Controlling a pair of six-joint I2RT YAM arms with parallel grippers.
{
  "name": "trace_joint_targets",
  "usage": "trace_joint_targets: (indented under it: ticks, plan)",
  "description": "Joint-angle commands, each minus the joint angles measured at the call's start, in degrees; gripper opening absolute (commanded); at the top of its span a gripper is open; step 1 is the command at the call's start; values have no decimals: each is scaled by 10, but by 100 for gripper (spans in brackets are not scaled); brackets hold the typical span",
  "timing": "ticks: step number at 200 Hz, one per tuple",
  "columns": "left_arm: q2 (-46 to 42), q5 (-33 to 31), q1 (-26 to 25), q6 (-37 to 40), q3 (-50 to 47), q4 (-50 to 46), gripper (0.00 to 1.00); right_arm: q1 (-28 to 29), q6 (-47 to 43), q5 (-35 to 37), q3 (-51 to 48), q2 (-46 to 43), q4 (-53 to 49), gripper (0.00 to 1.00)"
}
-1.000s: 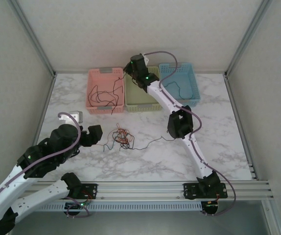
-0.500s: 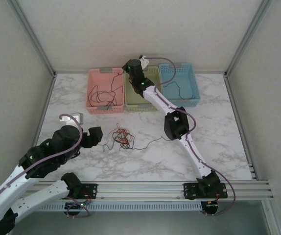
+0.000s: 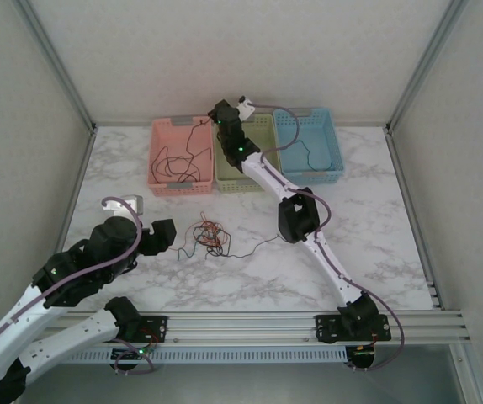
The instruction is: Untangle the cables
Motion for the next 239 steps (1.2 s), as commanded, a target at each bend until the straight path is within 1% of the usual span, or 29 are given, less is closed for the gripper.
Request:
trace_joint_targets:
  ticks: [1, 6, 16, 24, 46, 59, 84, 103, 118, 128, 163, 196, 213, 239]
  plan:
    - [-1, 1, 5, -8, -8, -12, 85, 14, -23, -2, 13, 19, 26, 3]
    - [-1, 1, 6, -7, -8, -12, 85, 16, -31, -8, 12, 20, 26, 9]
    - [-3, -1, 5, -7, -8, -12, 85, 21, -46, -20, 8, 19, 26, 24]
    - [-3, 0, 6, -7, -9, -11, 85, 24, -50, -30, 1, 18, 25, 33]
    - [0, 1, 5, -7, -10, -6, 85, 27, -72, -68, -4, 17, 18, 50]
    - [1, 3, 6, -7, -11, -4, 85, 28, -97, -89, -5, 9, 7, 56]
    - [2, 7, 5, -8, -17, 5, 85, 29, -146, -128, -15, -16, -14, 59]
    - [6, 11, 5, -9, -19, 11, 85, 29, -200, -162, -27, -45, -33, 60]
    - [7, 12, 5, -10, -21, 14, 85, 29, -243, -188, -37, -75, -65, 61]
    - [5, 12, 5, -11, -25, 17, 85, 28, -264, -201, -64, -105, -75, 61]
    - [9, 24, 5, -15, -46, 40, 85, 28, -316, -213, -231, -249, -74, 61]
    - [27, 53, 5, -27, -73, 73, 85, 26, -343, -209, -362, -392, -192, 60]
    - [34, 60, 6, -30, -88, 91, 85, 23, -349, -212, -460, -475, -236, 59]
    - [60, 74, 5, -33, -114, 122, 85, 21, -355, -235, -649, -603, -244, 57]
